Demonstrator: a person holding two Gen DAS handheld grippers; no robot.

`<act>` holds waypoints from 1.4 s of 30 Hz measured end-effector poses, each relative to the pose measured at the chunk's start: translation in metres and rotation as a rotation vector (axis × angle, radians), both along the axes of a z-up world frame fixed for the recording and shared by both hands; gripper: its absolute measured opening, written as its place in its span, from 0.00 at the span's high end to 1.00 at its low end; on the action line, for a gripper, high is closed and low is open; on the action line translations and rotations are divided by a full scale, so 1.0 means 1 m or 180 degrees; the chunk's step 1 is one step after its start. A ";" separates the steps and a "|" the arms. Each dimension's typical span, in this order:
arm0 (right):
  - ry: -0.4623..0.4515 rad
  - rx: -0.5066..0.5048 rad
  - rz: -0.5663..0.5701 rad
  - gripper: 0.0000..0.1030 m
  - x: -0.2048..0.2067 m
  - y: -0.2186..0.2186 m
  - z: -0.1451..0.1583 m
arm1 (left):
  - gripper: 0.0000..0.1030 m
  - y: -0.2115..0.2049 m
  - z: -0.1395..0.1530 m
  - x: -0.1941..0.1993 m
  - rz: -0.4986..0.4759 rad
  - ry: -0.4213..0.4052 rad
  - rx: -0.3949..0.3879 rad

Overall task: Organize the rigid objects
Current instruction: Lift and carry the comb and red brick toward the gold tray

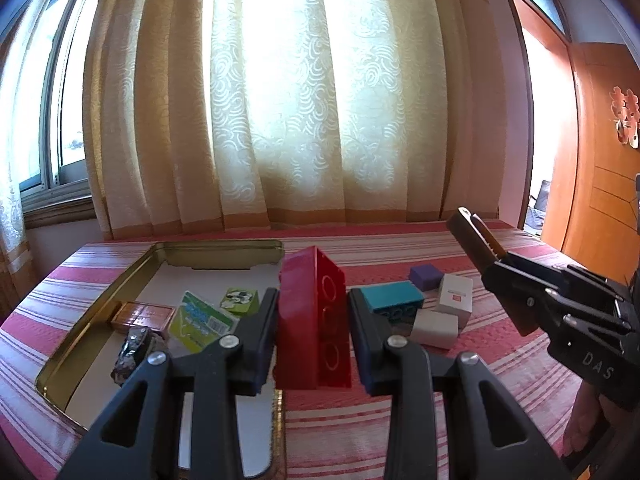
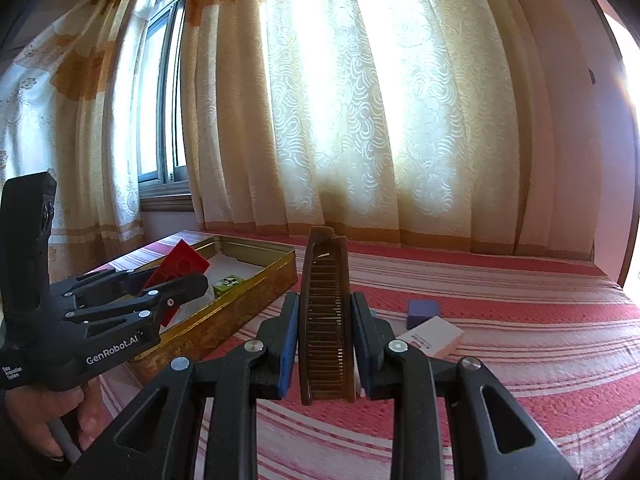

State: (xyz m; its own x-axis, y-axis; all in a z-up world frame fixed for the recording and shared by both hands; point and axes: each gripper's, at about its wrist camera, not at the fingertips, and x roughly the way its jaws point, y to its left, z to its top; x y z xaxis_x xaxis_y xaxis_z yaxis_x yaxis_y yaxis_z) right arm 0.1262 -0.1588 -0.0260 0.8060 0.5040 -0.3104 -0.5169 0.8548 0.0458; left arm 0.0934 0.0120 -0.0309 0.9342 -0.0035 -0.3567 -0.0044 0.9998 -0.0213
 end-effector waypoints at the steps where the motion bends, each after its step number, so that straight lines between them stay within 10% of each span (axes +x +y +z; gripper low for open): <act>1: -0.0001 0.0000 0.0004 0.73 0.001 0.001 0.000 | 0.68 0.002 0.000 -0.001 0.0009 0.0000 -0.0005; 42: -0.0082 -0.0099 0.0343 0.73 -0.011 0.054 0.001 | 0.68 0.043 -0.001 -0.013 0.0174 -0.0003 -0.0092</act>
